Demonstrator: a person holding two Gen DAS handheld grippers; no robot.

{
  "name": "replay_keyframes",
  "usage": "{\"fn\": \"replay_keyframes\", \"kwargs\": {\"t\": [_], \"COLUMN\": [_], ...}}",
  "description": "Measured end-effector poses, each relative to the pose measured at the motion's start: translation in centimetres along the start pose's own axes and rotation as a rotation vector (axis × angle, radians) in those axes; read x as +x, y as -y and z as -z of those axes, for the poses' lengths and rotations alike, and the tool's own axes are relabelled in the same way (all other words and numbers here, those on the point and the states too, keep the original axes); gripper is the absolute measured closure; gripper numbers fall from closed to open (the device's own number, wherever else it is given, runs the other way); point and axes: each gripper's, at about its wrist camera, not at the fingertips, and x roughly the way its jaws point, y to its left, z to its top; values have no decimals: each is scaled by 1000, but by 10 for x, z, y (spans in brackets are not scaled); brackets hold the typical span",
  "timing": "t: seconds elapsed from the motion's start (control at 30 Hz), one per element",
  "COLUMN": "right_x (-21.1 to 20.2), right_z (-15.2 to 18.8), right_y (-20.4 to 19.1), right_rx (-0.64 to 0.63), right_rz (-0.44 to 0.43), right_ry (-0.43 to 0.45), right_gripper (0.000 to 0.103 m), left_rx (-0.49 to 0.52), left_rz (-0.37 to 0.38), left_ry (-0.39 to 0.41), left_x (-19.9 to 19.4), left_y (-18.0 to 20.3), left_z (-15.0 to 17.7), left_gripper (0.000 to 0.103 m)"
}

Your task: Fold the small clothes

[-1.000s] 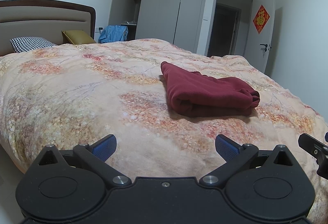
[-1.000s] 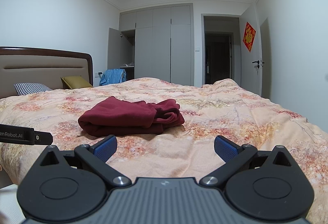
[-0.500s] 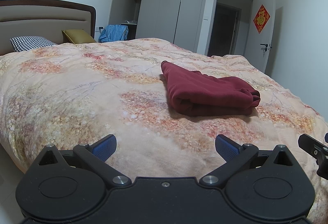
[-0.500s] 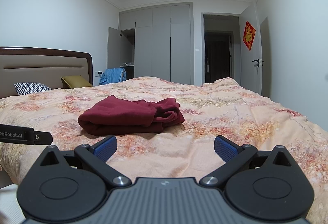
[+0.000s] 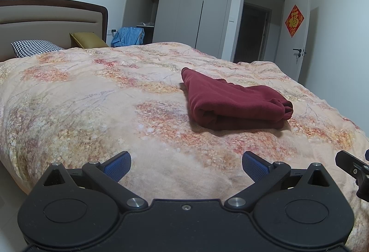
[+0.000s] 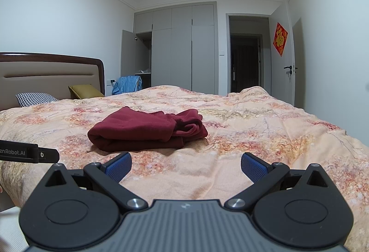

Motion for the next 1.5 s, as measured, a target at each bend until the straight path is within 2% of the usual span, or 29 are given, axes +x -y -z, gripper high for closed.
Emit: {"fn": "replay_keyframes", "kwargs": {"t": [0.57,0.67,0.9,1.5], "right_x": [1,1,1,-1], "right_z": [3,2,2,1], "right_y": [0,0,0,0], "right_rx": [3,3,2,4], "right_rz": [-4,-4,-5,-10], "right_ry": [-9,-8,-8,-10], "right_gripper": [0,0,0,0], "left_rx": [-1,-6,47,54], "left_rz": [8,-11,-5,-15], "left_ry": [-6,-7,13,7], "left_x": [1,0,-5,-5], "left_y": [0,3,12,12], "left_z": [2,-1,-2,-2], "left_gripper": [1,1,1,1]}}
